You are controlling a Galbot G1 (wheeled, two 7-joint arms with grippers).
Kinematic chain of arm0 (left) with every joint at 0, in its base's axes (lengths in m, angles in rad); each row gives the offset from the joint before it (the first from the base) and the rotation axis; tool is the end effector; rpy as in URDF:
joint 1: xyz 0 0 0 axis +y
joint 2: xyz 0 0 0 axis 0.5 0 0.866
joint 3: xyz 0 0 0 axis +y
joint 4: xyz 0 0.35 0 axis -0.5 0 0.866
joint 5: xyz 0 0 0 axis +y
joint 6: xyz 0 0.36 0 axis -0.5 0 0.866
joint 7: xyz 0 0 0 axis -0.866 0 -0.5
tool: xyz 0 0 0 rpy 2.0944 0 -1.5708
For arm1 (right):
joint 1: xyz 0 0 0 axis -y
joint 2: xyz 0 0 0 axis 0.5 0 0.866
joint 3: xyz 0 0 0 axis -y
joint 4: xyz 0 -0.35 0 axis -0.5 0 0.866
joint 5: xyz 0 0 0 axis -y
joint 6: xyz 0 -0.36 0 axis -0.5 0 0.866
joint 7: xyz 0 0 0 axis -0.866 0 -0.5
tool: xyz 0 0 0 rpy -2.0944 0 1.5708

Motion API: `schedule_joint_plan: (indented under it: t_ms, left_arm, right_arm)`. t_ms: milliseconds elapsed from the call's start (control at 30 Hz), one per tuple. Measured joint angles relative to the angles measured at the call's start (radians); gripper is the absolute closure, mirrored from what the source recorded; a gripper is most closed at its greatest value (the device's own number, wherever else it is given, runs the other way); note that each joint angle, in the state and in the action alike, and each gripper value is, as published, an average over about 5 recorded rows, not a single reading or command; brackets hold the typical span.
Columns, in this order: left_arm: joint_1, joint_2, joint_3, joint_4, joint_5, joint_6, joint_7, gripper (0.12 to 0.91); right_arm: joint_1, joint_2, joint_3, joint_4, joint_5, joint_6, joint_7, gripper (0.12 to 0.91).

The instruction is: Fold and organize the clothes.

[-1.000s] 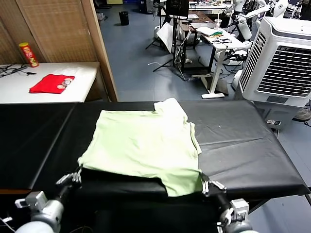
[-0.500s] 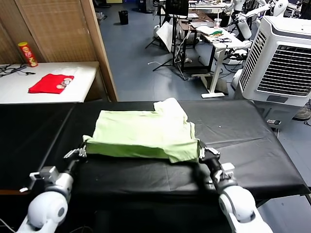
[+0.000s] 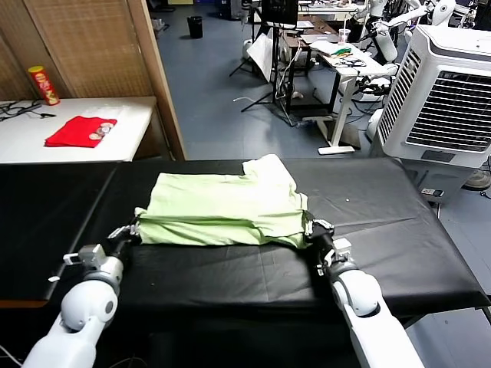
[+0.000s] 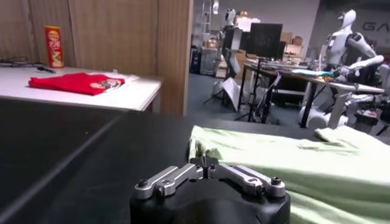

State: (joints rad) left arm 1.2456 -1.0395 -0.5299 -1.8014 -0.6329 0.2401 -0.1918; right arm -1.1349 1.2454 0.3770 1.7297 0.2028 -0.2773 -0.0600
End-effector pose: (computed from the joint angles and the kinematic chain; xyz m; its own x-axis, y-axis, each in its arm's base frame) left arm 0.2983 0.1376 -0.2943 -0.9668 -0.0569 0.2491 -0.0754 0.9950 -0.0651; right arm 0.3245 -0.0445 -0.3239 -0.9420 -0.2113 0.2608 -0.2413 0.9664 -0.0886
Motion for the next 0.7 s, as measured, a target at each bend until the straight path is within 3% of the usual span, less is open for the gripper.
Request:
schedule_joint_plan:
  t_ms: [100,200,333,433,567,633,700]
  left_arm:
    - [0.018,0.006,-0.009,-0.01,0.002,0.004,0.002,0.426]
    - [0.044,0.011,-0.017,-0.024,-0.001,0.01,0.006,0.292]
    - [0.084,0.011,-0.022,-0.038,-0.023,0.014,0.013,0.236]
    - [0.105,0.009,-0.022,-0.037,-0.047,0.018,0.016,0.233]
    - [0.113,0.007,-0.022,-0.027,-0.075,0.03,0.025,0.233]
    - [0.113,0.007,-0.022,-0.022,-0.082,0.037,0.028,0.254]
    - [0.112,0.007,-0.022,-0.016,-0.087,0.041,0.031,0.326]
  right_arm:
    - [-0.051,-0.007,0.011,0.069,0.026,-0.029,0.0,0.241]
    - [-0.102,-0.009,0.018,0.119,0.022,-0.036,-0.003,0.229]
    - [-0.152,-0.01,0.022,0.146,0.01,-0.035,-0.006,0.261]
    - [-0.169,-0.009,0.017,0.155,-0.001,-0.035,-0.011,0.354]
    - [-0.173,-0.007,0.009,0.153,-0.029,-0.029,-0.016,0.56]
    - [-0.173,-0.007,0.008,0.149,-0.041,-0.023,-0.017,0.661]
    - [-0.174,-0.008,0.006,0.144,-0.05,-0.02,-0.017,0.777]
